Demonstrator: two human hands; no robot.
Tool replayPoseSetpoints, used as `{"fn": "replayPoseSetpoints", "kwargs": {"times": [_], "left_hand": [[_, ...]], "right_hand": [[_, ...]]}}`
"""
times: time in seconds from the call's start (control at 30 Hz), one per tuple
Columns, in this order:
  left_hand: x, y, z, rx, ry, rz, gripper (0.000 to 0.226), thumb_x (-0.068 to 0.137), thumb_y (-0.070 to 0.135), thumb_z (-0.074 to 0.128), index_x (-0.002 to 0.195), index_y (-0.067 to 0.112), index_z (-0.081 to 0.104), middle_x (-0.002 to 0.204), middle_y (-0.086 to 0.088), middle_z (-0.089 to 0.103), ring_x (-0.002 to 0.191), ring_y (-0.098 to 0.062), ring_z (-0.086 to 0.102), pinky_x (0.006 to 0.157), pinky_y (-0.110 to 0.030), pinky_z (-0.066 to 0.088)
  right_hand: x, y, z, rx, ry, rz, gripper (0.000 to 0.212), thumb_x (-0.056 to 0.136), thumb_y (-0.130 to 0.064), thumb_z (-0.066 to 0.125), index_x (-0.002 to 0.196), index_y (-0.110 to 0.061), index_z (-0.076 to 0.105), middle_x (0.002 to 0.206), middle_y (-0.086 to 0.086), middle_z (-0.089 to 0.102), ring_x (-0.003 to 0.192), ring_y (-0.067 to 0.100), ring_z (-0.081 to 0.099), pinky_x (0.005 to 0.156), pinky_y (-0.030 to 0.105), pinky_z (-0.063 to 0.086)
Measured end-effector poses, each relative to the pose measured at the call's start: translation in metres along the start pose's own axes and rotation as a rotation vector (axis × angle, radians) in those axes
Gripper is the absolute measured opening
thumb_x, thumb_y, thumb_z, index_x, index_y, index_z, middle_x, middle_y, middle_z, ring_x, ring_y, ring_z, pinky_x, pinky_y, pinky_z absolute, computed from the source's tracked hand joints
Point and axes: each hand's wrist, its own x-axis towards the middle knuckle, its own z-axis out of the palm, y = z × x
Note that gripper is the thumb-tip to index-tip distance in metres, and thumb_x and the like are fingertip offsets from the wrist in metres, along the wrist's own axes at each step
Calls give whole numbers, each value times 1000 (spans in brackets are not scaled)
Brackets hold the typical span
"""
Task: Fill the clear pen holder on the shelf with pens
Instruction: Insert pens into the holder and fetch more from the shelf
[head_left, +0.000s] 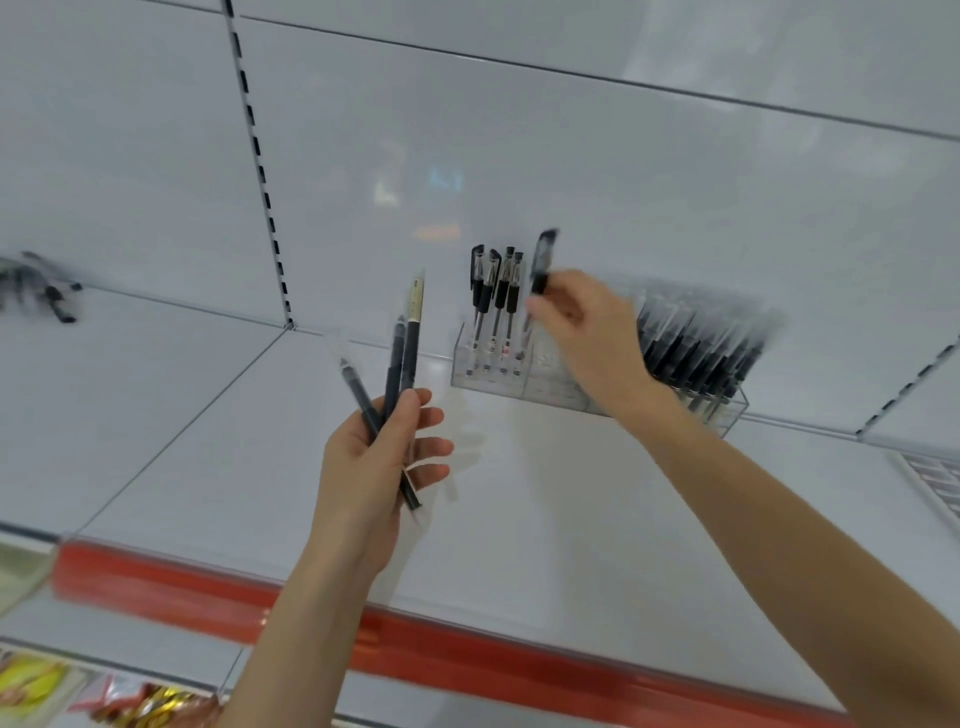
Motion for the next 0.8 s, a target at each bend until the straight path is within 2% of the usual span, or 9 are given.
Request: {"fn": "replayPoseSetpoints", "kwargs": {"times": [0.03,0.13,0.2,0.3,0.4,0.6,0.8], "left_hand": [[0,0,-2,11,12,7,16,92,20,51,94,12,64,77,0,62,52,-6,58,46,-17,48],[-1,-1,-4,32,15,15,16,92,21,51,97,14,65,69,3,55,53,-6,52,47,-16,47],[-1,-1,-5,32,9,19,16,92,21,51,98,15,65,68,3,59,52,-7,52,47,-16,47],[-1,-1,-8,28,16,27,14,90,21,54,98,15,65,72,0,66,52,-7,54,48,-17,48],[-1,-1,-10,20,19,31,13,89,19,56,98,16,65,76,0,69,52,-6,56,48,-17,49],[0,-1,-12,-26,20,18,16,88,5,55,103,7,63,80,-5,66,54,-6,62,51,-17,52],[3,-1,-12,-87,11,10,19,89,4,54,107,3,61,74,-4,70,62,-12,69,57,-20,56]], "right_hand": [[9,0,0,47,38,77,21,87,-13,59,106,-6,61,89,1,64,78,6,58,76,11,48],[27,1,8,82,49,152,21,88,-14,57,109,-8,57,84,2,63,77,16,62,77,26,53],[31,3,18,66,8,158,19,90,-12,55,107,-6,56,83,3,61,79,19,61,76,23,50],[34,5,28,44,-10,155,16,91,-11,52,105,-6,55,86,11,64,81,22,62,66,11,44],[37,8,33,15,-10,188,15,90,-12,52,104,-5,55,90,16,66,84,26,62,70,21,45],[30,16,45,-70,-136,254,17,91,-12,49,104,-2,54,90,25,65,86,34,62,70,28,44],[32,15,45,-94,-165,279,16,91,-14,49,103,-3,53,92,22,65,87,34,61,74,36,47]]}}
